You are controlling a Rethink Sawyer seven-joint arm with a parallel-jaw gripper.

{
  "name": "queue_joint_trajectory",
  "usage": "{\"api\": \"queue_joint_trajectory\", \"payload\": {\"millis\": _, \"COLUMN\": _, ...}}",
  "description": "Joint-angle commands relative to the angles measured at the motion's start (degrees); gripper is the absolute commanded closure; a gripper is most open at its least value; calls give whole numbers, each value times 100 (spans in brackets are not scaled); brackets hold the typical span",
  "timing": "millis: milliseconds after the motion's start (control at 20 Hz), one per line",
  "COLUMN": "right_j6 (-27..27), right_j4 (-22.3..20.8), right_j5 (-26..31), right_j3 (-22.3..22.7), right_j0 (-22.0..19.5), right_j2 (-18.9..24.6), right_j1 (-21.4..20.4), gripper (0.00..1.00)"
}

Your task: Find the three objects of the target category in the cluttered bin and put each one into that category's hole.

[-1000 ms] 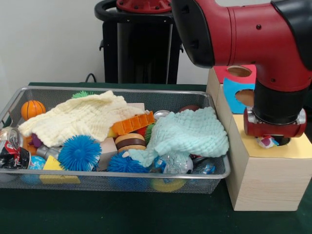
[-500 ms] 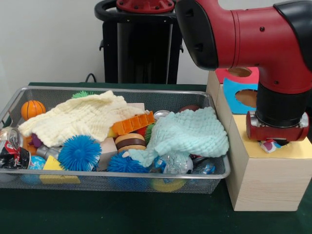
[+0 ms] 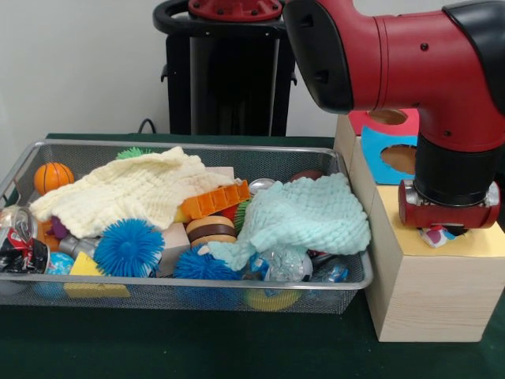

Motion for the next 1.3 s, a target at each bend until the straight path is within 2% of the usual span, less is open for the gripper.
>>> {"api": "queue_joint_trajectory", "payload": {"millis": 50, "right_j6": 705, "right_j4": -23, "right_j5": -590, "right_j3": 699, "right_j0": -161, "right_j2": 375, "right_j1": 409, "gripper": 100}}
{"api": "queue_joint_trajectory", "payload": {"millis": 350, "right_j6": 703, "right_j4": -76, "right_j5": -49, "right_j3": 470, "right_j0": -65, "right_j2": 184, "right_j1": 211, "gripper": 100}}
{"api": "queue_joint_trajectory", "payload": {"millis": 750, "right_j6": 589, "right_j4": -19, "right_j5": 478, "right_j3": 431, "right_j0": -77, "right_j2": 208, "right_j1": -162, "gripper": 100}}
{"api": "queue_joint_trajectory", "payload": {"millis": 900, "right_j6": 566, "right_j4": -77, "right_j5": 700, "right_j3": 274, "right_j0": -35, "right_j2": 125, "right_j1": -258, "gripper": 100}}
{"api": "queue_joint_trajectory", "payload": {"millis": 1300, "right_j6": 520, "right_j4": -172, "right_j5": 628, "right_j3": -19, "right_j0": -40, "right_j2": 49, "right_j1": -300, "gripper": 100}}
